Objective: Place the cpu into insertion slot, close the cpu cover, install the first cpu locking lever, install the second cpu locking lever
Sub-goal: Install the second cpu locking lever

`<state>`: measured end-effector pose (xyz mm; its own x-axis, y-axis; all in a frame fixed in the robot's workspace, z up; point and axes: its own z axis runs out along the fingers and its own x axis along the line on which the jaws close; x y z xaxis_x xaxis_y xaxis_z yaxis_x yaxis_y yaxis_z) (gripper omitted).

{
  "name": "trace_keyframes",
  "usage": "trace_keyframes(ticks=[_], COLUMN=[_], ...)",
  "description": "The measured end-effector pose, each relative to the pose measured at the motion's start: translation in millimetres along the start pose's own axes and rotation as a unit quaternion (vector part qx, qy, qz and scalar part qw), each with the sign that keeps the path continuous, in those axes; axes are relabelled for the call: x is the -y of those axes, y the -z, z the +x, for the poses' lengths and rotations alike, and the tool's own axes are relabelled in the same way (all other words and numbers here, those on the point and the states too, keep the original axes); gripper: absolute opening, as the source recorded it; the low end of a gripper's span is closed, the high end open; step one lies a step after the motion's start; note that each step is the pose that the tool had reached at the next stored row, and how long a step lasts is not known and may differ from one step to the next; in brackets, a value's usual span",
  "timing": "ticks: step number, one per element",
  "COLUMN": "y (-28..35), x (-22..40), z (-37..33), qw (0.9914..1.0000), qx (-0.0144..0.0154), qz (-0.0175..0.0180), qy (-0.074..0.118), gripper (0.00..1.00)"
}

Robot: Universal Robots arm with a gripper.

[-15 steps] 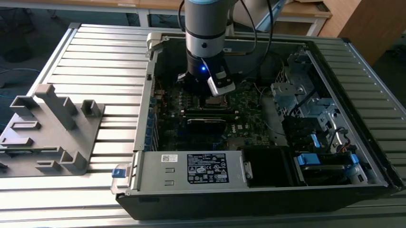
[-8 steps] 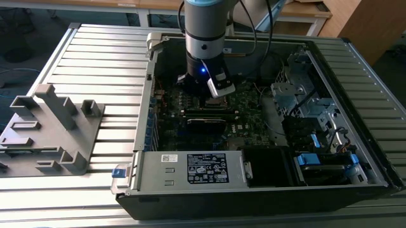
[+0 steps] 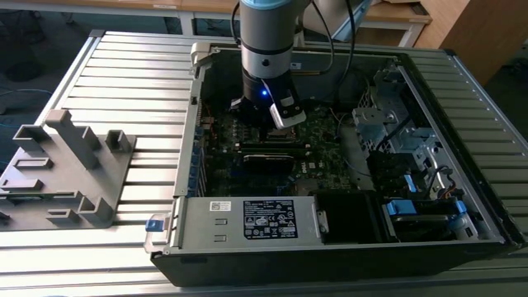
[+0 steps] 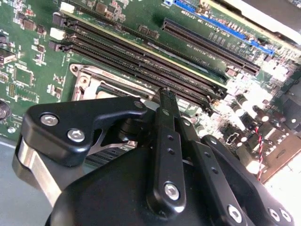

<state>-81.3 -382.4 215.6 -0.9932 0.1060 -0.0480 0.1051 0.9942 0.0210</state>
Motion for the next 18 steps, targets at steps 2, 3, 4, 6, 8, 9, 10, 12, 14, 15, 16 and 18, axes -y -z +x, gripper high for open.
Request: trace_keyframes(ticks=[2,3,4,6,8,9,10,12,14,15,16,18], y=[-2.0,-2.7,-3.3,-4.2,-5.2,-5.7,-6.3,-7.3,-8.8,-9.4,-9.6,-9.6], x=[0.6,0.7,0.8,1.0,1.2,1.3,1.3,1.8,2.5,3.0,3.4,4.0], z=[1.3,1.6,1.8,2.1,2.2,2.3,2.3,2.5,2.8,2.9,3.1,3.0], qw=[1.00000,1.00000,1.00000,0.99997,0.99987,0.99978,0.99969,0.99963,0.99961,0.99959,0.99959,0.99959], qx=[-0.0002,-0.0002,-0.0004,-0.0009,-0.0018,-0.0022,-0.0026,-0.0029,-0.0029,-0.0030,-0.0030,-0.0030], qz=[-0.0009,-0.0018,-0.0030,-0.0079,-0.0163,-0.0208,-0.0246,-0.0269,-0.0279,-0.0283,-0.0285,-0.0285], qy=[0.000,0.000,0.000,0.000,-0.001,-0.001,-0.001,-0.001,-0.001,-0.001,-0.001,-0.001], gripper=[0.11,0.11,0.11,0.11,0.11,0.11,0.11,0.11,0.11,0.11,0.11,0.11])
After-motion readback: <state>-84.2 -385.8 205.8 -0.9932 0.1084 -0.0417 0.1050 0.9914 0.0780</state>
